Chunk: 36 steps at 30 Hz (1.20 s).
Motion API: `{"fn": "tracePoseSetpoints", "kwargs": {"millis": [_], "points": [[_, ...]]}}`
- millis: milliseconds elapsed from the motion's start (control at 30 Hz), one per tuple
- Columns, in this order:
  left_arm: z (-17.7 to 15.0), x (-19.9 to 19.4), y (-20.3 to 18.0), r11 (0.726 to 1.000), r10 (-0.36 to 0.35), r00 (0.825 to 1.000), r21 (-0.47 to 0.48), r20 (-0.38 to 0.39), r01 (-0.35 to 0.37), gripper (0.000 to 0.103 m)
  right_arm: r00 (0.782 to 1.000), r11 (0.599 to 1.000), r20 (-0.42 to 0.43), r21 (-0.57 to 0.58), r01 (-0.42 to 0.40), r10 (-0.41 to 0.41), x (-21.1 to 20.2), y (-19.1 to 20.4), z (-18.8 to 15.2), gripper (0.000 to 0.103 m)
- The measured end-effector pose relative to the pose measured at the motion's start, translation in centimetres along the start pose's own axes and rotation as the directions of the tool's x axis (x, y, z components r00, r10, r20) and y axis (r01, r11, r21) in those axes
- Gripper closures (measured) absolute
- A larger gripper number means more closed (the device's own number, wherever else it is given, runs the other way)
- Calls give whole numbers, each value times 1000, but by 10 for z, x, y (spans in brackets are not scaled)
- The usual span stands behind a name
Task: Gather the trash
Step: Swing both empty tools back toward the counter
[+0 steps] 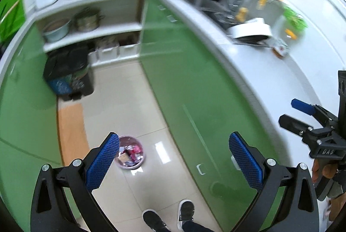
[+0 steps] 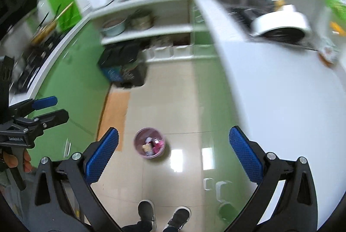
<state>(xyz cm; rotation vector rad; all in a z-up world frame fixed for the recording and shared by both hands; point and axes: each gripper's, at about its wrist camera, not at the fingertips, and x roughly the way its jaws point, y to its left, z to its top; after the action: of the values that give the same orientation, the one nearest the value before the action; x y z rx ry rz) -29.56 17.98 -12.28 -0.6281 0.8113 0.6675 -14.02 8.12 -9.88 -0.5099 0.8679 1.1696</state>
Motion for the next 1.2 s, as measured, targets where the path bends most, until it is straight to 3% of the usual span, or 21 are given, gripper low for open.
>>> {"fn": "tracePoseSetpoints", "kwargs": {"millis": [300, 600, 867, 1200], "points": [[43, -39, -113, 981, -92, 995, 175, 40, 84, 6, 990, 985, 69, 129, 116, -126, -101, -83, -16, 3], [58, -44, -208, 946, -172, 984, 286, 55, 150, 6, 969, 964, 127, 191, 184, -210, -172, -156, -43, 3], [59, -36, -274, 888, -231, 973, 411, 10, 207, 6, 961, 945, 122, 250, 213, -249, -197, -186, -60, 3], [66, -22, -303, 824, -258, 966, 514, -31, 237, 6, 945, 915, 138, 324, 239, -295, -211, -203, -66, 3]]}}
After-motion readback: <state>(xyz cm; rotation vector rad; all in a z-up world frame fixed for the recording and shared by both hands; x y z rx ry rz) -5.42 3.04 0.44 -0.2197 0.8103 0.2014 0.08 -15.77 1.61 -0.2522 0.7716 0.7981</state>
